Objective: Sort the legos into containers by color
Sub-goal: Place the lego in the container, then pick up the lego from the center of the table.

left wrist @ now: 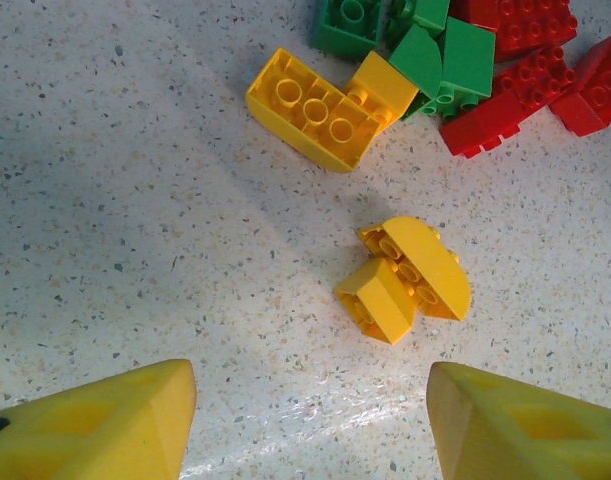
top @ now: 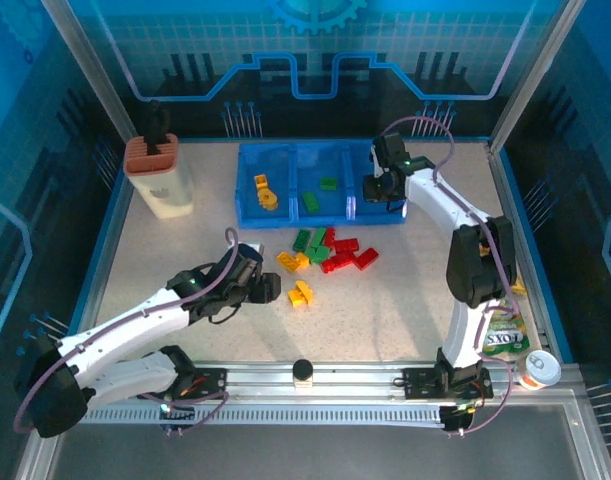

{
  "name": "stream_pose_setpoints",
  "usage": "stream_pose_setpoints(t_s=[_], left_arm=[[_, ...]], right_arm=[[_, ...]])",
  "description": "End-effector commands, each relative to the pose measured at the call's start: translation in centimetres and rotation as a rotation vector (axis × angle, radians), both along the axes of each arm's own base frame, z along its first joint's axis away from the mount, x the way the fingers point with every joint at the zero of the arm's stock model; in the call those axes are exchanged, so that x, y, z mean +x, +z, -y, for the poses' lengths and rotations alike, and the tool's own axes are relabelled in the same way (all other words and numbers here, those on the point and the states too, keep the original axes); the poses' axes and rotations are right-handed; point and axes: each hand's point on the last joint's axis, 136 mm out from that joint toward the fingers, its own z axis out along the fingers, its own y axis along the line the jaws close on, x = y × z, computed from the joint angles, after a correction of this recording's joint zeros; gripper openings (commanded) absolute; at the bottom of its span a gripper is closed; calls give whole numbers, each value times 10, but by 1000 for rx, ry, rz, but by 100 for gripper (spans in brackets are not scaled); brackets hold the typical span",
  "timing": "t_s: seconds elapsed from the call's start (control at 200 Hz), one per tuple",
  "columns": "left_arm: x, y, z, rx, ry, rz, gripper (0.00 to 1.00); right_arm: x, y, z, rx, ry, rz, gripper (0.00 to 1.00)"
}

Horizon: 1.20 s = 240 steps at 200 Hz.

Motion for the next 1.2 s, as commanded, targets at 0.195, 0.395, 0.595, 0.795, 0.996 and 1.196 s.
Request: stream_pose_setpoints(t_s=[0.195, 0.395, 0.595, 0.795, 0.996, 1.196], left_arm=[[-6, -6, -8, 7, 36, -7, 64], [-2, -1, -2, -5, 14, 8, 64], [4, 1, 4, 1, -4, 18, 64], [8, -1, 12, -10, -14, 11, 64], [8, -5, 13, -8, -13, 3, 64], [6, -7, 10, -5, -4, -1, 64]], right_arm=[[9, 15, -1, 3, 4, -1, 62], [-23, 39, -8, 10, 27, 55, 64], [-75, 34, -16, 60, 27, 56, 65], [-121, -11, -22, 101, -1, -36, 71], [-140, -56, -8, 124, -203, -147, 66], [-136, -67, -17, 206, -284, -159, 67]])
